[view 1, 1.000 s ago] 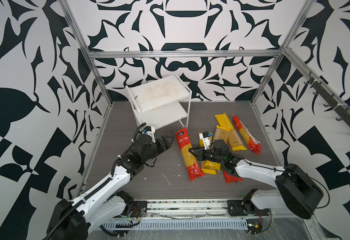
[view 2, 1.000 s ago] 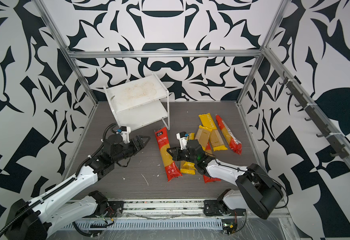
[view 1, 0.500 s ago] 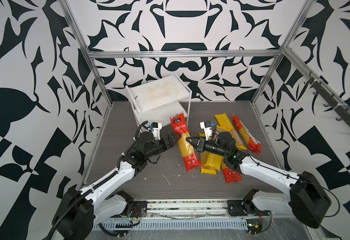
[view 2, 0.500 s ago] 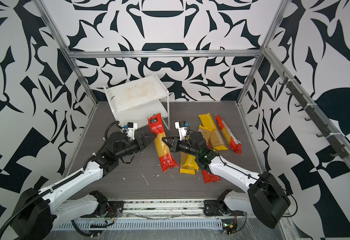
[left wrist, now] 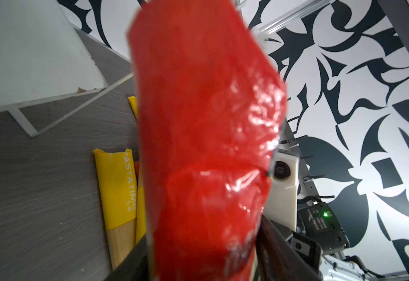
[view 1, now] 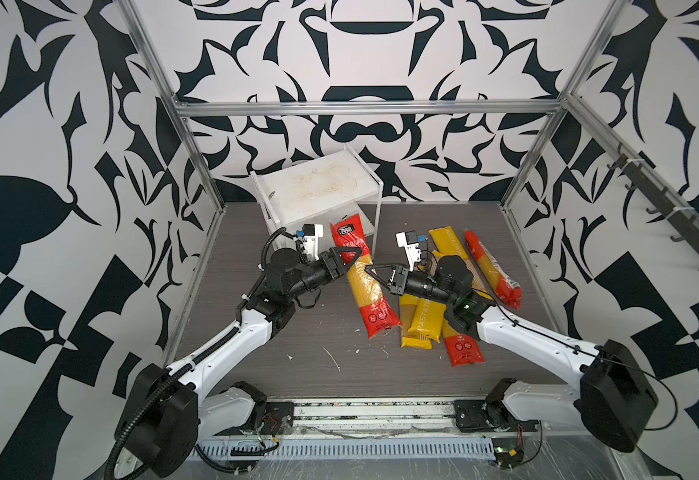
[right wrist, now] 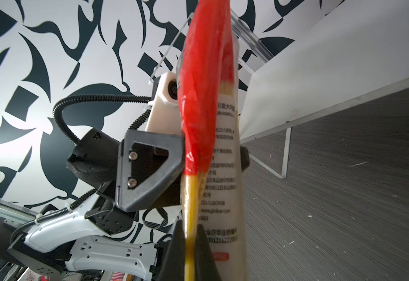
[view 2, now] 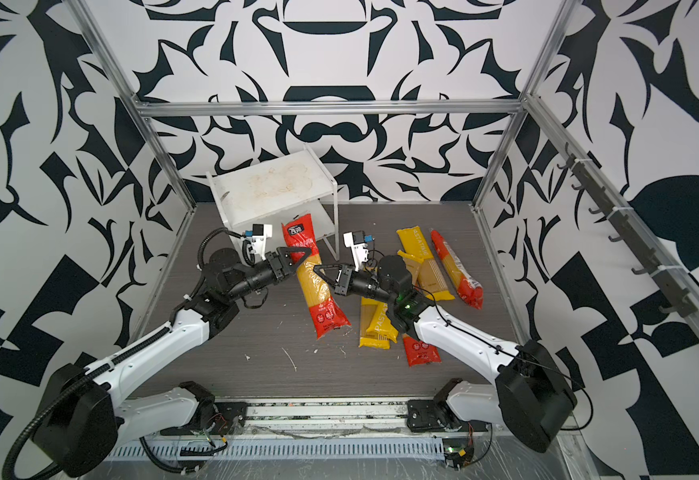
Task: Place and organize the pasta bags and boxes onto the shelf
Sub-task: 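Grasp the red bag's top with the left gripper beside the right gripper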
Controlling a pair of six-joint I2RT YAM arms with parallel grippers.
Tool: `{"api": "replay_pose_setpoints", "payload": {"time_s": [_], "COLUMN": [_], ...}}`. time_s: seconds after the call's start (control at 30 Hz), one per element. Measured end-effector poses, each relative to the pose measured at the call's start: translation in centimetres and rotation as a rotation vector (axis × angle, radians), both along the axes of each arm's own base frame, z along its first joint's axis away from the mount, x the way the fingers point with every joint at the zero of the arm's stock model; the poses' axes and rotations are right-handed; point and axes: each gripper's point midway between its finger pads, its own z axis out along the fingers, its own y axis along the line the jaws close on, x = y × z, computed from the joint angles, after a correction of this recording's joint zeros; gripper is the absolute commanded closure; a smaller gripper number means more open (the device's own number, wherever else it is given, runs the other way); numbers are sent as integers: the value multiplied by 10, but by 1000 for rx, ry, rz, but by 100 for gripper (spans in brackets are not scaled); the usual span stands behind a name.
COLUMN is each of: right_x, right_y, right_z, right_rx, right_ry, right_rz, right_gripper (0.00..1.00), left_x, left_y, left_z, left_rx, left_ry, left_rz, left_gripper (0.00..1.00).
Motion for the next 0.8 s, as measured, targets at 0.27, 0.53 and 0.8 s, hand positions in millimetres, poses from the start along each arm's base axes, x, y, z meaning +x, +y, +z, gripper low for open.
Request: {"api": "replay_pose_setpoints", "payload": {"time_s": [0.27, 0.53, 0.8], "right_x": [3, 4, 0], "right_y": [1, 0, -5], "right_z": [1, 9, 20], "right_rx": [15, 33, 8], "right_ry": [19, -2, -54], "right_rz": [-5, -12, -25], "right_gripper": [95, 76, 48], "left_x": [0, 0, -1], "left_y": [0, 2, 4], "left_z": [7, 14, 29], "left_rx": [14, 39, 47], "left_ry": [-1, 15, 17], "left_rz": [-7, 3, 15], "left_gripper": [63, 77, 95]}}
